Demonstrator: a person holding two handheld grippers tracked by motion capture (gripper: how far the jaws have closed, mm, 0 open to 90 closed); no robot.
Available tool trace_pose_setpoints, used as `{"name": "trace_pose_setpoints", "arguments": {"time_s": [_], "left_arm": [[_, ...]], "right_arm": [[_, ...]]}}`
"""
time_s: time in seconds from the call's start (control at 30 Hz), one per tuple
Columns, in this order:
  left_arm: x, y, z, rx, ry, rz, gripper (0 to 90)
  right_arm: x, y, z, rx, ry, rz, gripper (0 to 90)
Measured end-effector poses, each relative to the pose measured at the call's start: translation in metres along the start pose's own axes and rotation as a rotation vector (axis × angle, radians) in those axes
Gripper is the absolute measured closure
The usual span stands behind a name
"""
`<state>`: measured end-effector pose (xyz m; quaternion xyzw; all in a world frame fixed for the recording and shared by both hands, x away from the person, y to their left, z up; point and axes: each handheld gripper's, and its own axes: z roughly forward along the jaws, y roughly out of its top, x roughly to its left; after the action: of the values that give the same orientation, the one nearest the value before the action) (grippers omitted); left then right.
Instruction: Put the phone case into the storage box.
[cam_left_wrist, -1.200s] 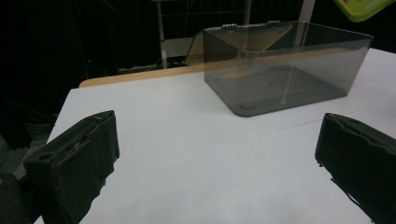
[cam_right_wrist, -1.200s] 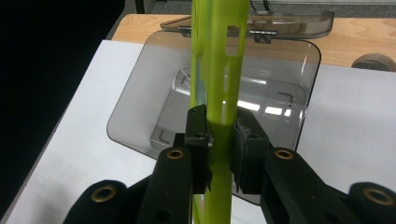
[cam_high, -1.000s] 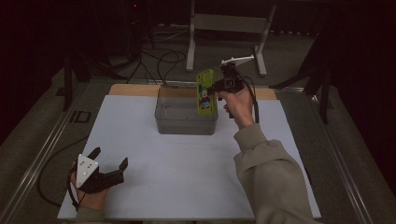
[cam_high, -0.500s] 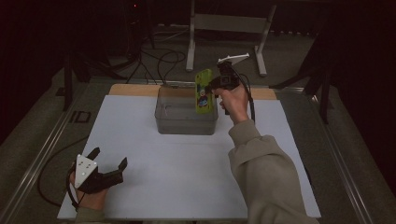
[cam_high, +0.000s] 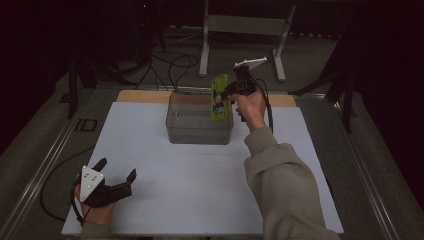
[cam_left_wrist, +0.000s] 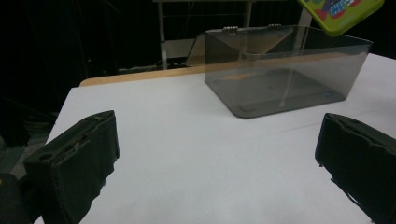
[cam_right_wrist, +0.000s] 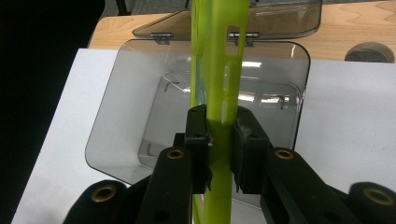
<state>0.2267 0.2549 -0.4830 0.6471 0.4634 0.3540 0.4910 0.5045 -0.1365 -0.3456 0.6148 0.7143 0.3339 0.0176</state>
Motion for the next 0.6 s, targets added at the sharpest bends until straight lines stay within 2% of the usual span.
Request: {"name": "trace_pose_setpoints", "arguments": {"time_s": [0.6], "left_arm": [[0.0,0.0,0.0,-0.001,-0.001,-0.004,0.6]], "right_arm": [[-0.006,0.001,0.018,0.032,-0.054,0.022,78.5]]}}
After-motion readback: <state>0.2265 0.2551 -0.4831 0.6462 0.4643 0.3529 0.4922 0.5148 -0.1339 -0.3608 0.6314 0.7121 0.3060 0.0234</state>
